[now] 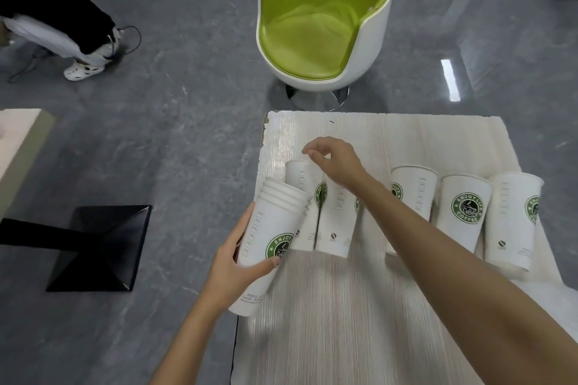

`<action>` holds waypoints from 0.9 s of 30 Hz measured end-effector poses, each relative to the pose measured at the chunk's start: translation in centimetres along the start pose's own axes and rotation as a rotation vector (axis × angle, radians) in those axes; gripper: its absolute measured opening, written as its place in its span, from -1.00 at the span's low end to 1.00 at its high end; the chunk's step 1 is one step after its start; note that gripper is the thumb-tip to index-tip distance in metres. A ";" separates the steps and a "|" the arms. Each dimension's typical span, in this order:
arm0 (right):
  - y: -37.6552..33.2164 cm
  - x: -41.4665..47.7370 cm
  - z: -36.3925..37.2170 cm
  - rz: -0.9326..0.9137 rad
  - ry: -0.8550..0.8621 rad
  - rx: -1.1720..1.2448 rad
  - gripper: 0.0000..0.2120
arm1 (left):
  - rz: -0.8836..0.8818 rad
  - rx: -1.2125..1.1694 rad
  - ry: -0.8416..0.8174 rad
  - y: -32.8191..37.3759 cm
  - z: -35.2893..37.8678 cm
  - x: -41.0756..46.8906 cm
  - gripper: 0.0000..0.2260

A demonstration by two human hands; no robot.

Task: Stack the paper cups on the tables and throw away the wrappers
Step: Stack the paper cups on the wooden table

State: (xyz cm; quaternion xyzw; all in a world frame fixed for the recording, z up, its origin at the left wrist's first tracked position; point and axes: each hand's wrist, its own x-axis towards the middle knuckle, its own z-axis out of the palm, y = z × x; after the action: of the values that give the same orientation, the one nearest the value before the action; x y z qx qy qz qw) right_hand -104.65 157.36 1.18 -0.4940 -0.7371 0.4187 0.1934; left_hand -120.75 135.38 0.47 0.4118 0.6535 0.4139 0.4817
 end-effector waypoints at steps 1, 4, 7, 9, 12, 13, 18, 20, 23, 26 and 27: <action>0.1 0.3 0.2 -0.005 -0.027 -0.017 -0.84 | -0.002 -0.001 0.006 0.0 -0.1 0.1 -0.16; 0.1 0.9 0.8 -0.007 -0.086 -0.054 -0.84 | -0.007 -0.007 0.019 0.0 -0.2 0.2 -0.16; 0.1 1.5 1.0 -0.012 -0.160 -0.077 -0.85 | -0.019 -0.006 0.028 0.0 -0.4 0.2 -0.16; 0.1 1.8 1.2 -0.002 -0.221 -0.101 -0.86 | -0.027 -0.006 0.032 -0.1 -0.5 0.1 -0.16; 0.1 1.9 1.6 0.021 -0.257 -0.113 -0.85 | -0.037 -0.002 0.044 0.0 -0.7 0.0 -0.16; 0.1 1.8 1.7 0.025 -0.254 -0.104 -0.84 | -0.038 0.000 0.045 0.0 -0.7 -0.1 -0.16; 0.0 1.1 1.6 -0.001 -0.212 -0.039 -0.82 | -0.043 0.001 0.048 -0.1 -1.0 -0.6 -0.15; -0.4 0.9 1.1 -0.027 -0.172 0.001 -0.82 | -0.041 -0.001 0.046 -0.1 -1.1 -0.8 -0.15; -1.2 0.2 0.0 -0.067 -0.106 0.047 -0.83 | -0.026 -0.003 0.045 -0.2 -1.2 -1.3 -0.15; -1.9 -0.5 -1.1 -0.105 -0.034 0.088 -0.83 | -0.016 -0.023 0.044 -0.2 -1.1 -1.8 -0.15; -2.0 -0.7 -1.5 -0.115 -0.002 0.090 -0.84 | -0.011 -0.026 0.043 -0.2 -1.1 -2.0 -0.14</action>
State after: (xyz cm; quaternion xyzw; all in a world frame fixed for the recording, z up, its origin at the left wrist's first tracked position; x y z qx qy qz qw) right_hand -104.45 157.03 3.76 -0.4410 -0.7451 0.4399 0.2383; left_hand -121.48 133.31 1.03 0.3928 0.6606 0.4284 0.4751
